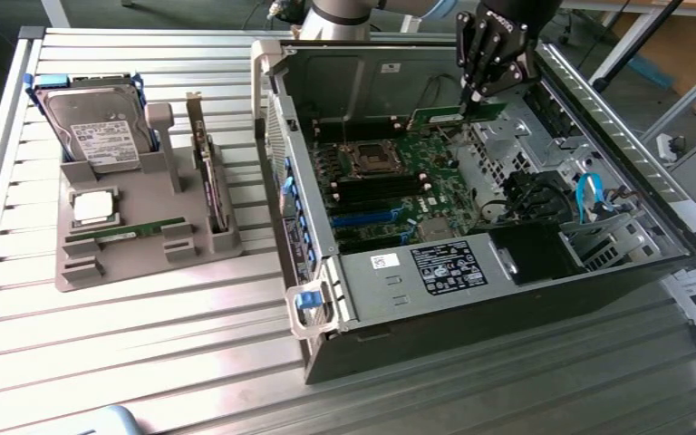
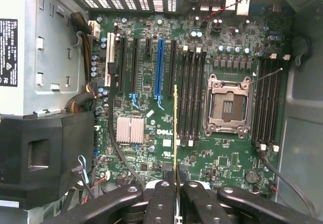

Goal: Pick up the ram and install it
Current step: 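Insert the ram into the slot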

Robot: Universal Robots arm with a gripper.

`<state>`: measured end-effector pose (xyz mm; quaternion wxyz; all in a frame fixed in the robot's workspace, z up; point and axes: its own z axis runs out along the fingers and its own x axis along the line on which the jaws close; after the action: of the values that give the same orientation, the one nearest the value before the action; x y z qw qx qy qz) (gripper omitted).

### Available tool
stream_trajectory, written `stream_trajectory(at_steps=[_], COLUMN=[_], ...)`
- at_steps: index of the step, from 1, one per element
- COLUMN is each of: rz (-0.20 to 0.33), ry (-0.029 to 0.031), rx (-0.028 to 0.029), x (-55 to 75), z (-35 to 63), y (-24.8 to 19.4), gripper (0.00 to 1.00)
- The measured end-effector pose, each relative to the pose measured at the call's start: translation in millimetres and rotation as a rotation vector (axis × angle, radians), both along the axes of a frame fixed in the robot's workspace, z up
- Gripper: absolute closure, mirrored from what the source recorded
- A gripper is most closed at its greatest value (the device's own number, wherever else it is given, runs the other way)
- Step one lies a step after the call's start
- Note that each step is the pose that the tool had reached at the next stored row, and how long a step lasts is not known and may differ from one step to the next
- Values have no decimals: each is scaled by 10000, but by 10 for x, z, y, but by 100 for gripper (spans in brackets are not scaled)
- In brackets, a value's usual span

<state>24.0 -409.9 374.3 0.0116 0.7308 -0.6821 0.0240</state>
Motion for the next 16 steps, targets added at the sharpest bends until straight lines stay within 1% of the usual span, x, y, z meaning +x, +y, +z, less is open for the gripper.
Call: stream_trajectory(at_steps=[16], rz=[-1], ry=[0], rx=[0], x=[-30], z=[-57], y=[0], gripper=[87])
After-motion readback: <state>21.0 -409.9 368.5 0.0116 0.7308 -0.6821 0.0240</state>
